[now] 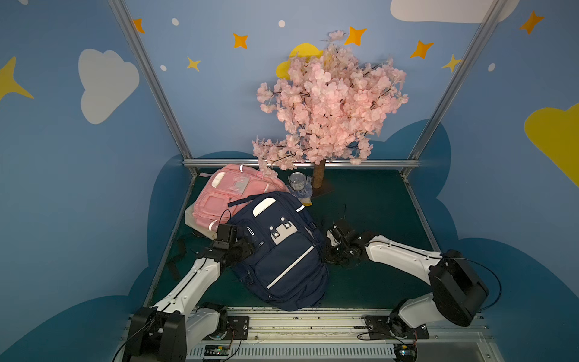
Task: Zip up the backpack
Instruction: Adjust the backpack at the center of the board.
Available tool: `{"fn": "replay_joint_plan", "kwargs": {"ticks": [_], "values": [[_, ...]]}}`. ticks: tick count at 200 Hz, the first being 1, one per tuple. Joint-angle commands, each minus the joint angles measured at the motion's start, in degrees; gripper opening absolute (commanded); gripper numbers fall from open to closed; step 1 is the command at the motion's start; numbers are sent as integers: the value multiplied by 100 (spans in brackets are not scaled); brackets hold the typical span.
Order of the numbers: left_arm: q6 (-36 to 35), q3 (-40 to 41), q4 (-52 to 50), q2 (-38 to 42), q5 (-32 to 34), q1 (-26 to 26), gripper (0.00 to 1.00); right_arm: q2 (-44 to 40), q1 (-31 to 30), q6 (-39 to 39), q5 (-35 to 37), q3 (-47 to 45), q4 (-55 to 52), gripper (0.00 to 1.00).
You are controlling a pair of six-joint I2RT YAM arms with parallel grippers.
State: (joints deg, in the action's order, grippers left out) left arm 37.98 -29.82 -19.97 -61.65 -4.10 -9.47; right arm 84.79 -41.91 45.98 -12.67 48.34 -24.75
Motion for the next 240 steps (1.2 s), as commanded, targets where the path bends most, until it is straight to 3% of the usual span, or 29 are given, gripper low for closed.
{"fn": "replay_joint_plan", "kwargs": {"ticks": [1, 27, 49, 73, 95, 133, 190, 219, 240], "values": [[41, 46, -446, 172, -317, -54, 72, -180, 257, -387, 385, 504, -262, 0], [123, -137, -1164, 739, 255, -54, 76, -208, 632, -808, 932, 1108, -1019, 0], [250, -67, -1402, 1187, 498, -38, 78, -146, 1044, -914, 860, 1330, -1121, 0], [486, 116, -1121, 1269, 101, -37, 78, -17, 1158, -1024, 649, 1436, -1029, 0], [836, 403, -543, 1222, -464, -75, 72, 52, 1199, -1069, 743, 1421, -974, 0], [896, 510, -10, 736, -654, -279, 66, 249, 1383, -1228, 563, 1552, -857, 0], [854, 582, 620, 125, -617, -327, 30, 529, 1420, -1472, 457, 1690, -752, 0], [1006, 492, 696, -190, -813, -445, 4, 773, 1727, -1667, 461, 2072, -863, 0], [1545, 468, 999, -42, -723, -859, 3, 1060, 2002, -1793, 340, 2490, -890, 0]]}}
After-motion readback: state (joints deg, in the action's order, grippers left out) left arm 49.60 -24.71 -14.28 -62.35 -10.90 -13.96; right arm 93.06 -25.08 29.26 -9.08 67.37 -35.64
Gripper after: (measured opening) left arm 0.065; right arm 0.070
